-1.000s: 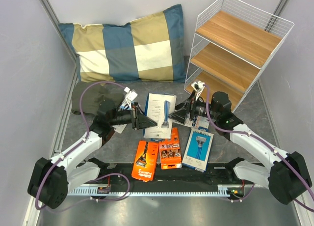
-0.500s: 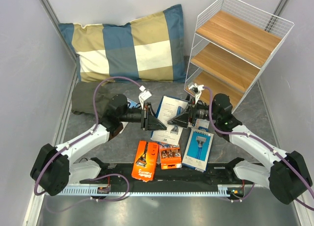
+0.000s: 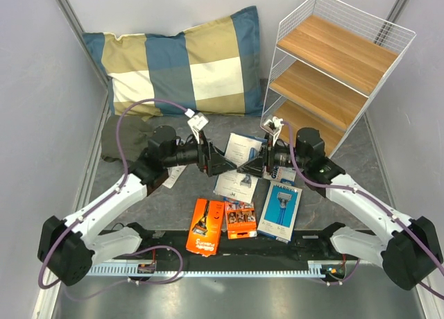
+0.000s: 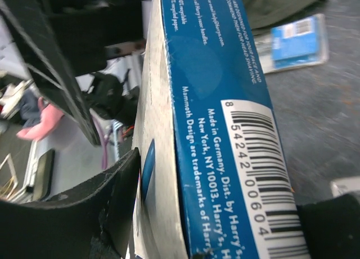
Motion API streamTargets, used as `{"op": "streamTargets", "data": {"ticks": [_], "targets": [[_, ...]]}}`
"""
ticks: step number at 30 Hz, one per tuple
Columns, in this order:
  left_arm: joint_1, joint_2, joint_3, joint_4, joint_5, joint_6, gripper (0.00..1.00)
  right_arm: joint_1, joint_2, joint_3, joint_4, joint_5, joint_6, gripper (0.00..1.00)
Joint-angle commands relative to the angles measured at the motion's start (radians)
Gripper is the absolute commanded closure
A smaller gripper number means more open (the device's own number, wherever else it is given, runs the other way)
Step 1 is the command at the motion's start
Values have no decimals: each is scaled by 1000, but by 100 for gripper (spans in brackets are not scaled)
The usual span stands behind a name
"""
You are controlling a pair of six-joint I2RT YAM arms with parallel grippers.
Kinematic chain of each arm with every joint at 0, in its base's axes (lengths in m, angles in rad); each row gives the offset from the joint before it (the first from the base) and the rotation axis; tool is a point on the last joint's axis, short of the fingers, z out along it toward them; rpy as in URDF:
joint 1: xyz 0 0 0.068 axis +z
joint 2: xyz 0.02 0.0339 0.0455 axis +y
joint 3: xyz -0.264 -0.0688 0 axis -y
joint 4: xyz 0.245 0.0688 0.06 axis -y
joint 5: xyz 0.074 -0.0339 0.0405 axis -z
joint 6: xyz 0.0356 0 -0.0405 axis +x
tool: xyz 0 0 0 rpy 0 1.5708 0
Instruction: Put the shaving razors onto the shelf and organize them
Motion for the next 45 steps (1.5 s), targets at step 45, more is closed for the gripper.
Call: {"op": "streamTargets", "data": {"ticks": [45], "targets": [[-2,105,-297,1065,-89,-469,8,-11,-355,-359,668,712,592,100]]}}
